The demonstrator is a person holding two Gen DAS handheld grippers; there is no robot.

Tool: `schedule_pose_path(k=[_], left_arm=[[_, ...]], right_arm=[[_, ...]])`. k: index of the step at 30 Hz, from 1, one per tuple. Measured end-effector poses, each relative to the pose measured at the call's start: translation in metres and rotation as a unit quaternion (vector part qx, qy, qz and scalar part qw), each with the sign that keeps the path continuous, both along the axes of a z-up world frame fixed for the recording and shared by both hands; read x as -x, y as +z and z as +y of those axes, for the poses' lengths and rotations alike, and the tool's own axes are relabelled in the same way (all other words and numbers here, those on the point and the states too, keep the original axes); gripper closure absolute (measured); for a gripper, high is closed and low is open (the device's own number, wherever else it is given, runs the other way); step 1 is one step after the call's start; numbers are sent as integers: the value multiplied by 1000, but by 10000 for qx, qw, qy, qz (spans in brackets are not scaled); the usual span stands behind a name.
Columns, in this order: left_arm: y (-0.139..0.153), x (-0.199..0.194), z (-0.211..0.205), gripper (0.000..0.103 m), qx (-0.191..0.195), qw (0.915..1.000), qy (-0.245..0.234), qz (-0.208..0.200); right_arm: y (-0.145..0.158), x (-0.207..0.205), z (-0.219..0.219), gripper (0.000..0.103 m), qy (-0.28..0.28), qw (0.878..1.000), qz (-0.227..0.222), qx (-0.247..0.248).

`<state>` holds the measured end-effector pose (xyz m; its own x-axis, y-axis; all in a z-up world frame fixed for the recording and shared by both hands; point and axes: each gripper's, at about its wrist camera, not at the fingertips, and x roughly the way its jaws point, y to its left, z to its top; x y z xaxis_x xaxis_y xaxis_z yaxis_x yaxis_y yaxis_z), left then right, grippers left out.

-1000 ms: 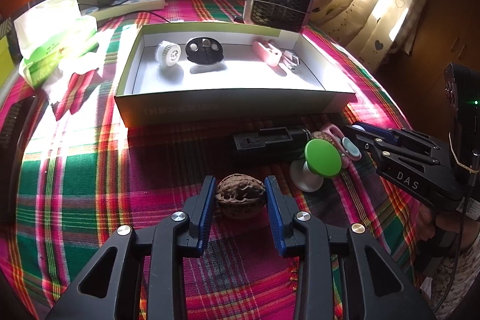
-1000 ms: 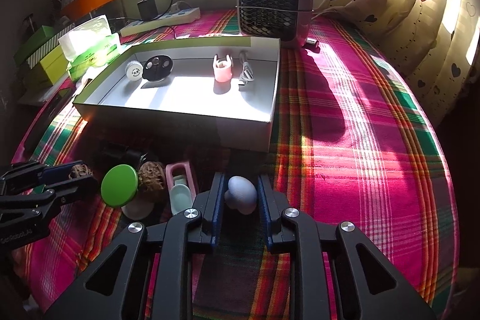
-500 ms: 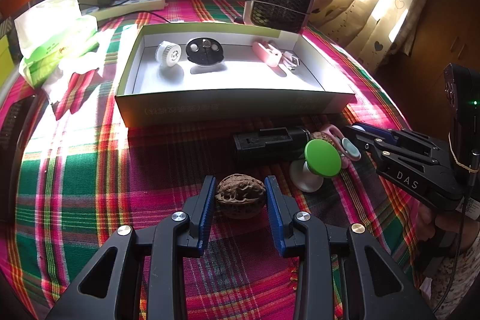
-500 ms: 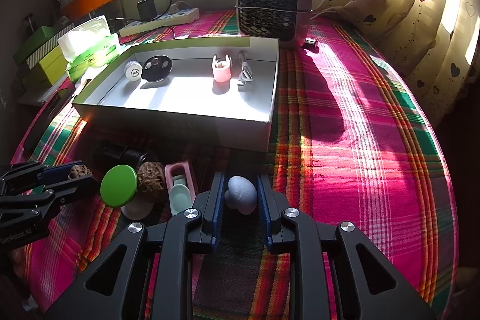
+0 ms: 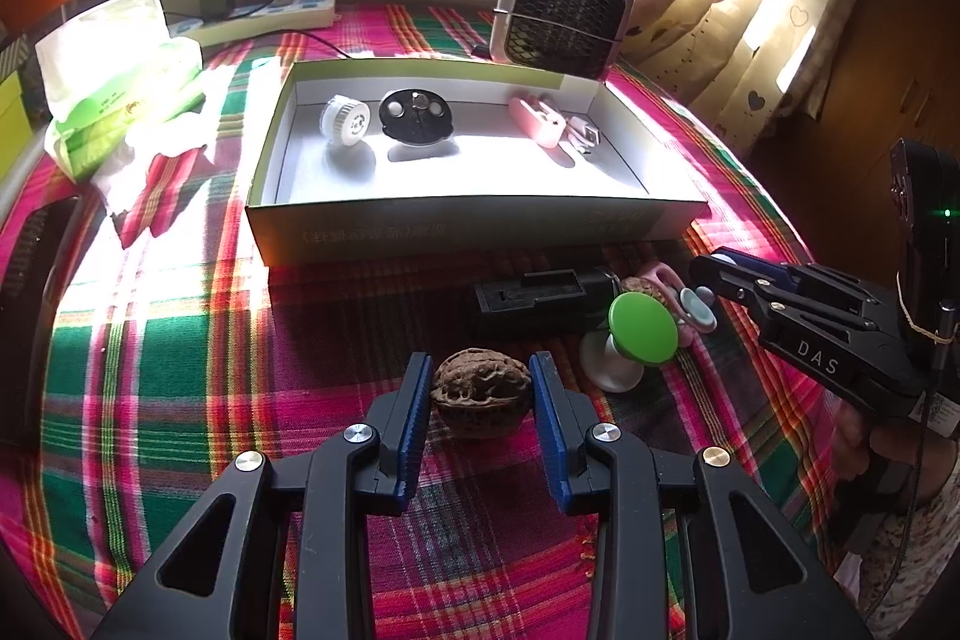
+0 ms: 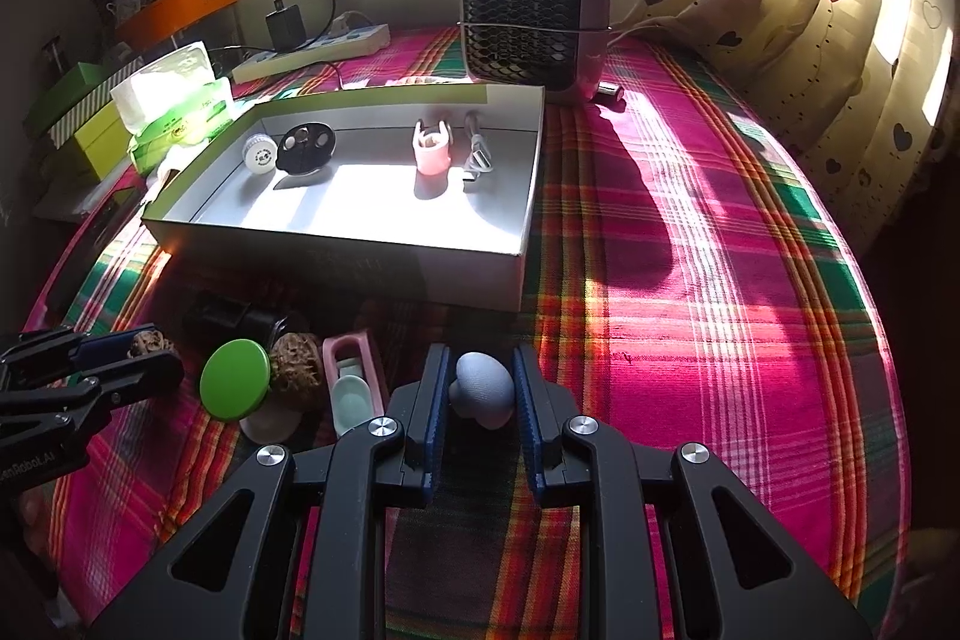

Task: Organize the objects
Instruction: 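Lift and carry the walnut and white mushroom toy over the white box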

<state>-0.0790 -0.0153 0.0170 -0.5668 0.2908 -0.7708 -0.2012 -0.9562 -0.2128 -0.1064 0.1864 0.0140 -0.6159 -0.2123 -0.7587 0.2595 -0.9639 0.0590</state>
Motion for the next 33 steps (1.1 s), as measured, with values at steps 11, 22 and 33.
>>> schedule_pose_path(k=[11, 22, 33], left_arm=[[21, 6, -6, 73, -58, 9997, -3, 222], [36, 23, -13, 73, -75, 9992, 26, 388], [36, 54, -26, 73, -56, 9992, 153, 357]], right_arm=[[22, 5, -2, 81, 36, 9998, 211, 32], [40, 24, -16, 81, 196, 9992, 339, 5], [49, 60, -42, 81, 486, 9983, 311, 125]])
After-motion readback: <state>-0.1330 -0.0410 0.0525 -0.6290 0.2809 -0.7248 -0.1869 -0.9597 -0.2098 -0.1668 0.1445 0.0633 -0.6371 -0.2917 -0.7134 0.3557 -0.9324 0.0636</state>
